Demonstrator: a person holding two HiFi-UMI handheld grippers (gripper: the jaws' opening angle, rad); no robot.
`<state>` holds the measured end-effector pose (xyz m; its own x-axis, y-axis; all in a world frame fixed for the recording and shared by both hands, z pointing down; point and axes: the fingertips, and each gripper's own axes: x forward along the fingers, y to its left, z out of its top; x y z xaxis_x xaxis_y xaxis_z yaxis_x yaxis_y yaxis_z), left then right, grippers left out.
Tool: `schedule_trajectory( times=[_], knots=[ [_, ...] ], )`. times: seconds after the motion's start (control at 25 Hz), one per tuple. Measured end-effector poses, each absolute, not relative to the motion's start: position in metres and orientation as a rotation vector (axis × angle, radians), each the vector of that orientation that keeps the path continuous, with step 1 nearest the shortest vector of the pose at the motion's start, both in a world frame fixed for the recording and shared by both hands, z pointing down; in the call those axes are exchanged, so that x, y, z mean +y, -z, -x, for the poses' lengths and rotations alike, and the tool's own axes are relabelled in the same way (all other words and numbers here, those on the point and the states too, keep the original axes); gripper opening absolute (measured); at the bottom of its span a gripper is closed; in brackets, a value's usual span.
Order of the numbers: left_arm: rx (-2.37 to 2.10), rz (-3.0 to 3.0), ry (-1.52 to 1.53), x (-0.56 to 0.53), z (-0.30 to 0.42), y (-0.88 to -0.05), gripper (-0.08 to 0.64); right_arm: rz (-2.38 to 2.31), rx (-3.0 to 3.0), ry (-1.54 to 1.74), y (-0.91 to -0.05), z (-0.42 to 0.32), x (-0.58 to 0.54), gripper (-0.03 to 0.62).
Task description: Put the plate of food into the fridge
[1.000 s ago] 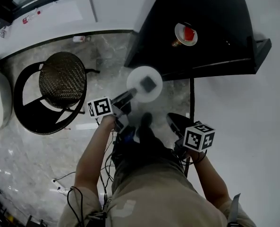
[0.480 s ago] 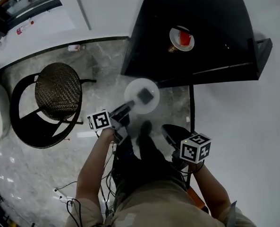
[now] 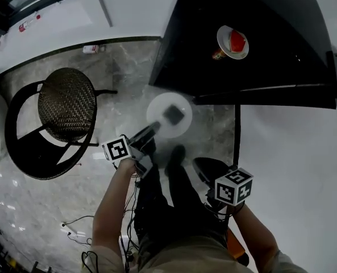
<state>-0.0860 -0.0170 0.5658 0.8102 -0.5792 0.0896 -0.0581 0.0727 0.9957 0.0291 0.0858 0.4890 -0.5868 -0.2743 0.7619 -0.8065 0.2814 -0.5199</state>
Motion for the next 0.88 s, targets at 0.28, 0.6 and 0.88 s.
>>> schedule_trajectory(
  times=[0.28, 0.6, 0.88],
  knots=[
    [-0.548, -1.462, 0.412, -0.013, 0.080, -0.600, 0.020, -0.949, -2.003, -1.296, -0.523, -0.036, 0.082, 0.025],
    [-0.572, -1.403, 0.462, -0.009, 0.081, -0.636, 0.020, -0.871, -2.028, -1.289, -0.566, -0.017, 0.083, 0.025],
    [-0.585, -1.388, 0.443, -0.008, 0.080, -0.649, 0.020, -0.879, -2.020, -1.308, -0.584, -0.019, 0.086, 0.025]
  ],
)
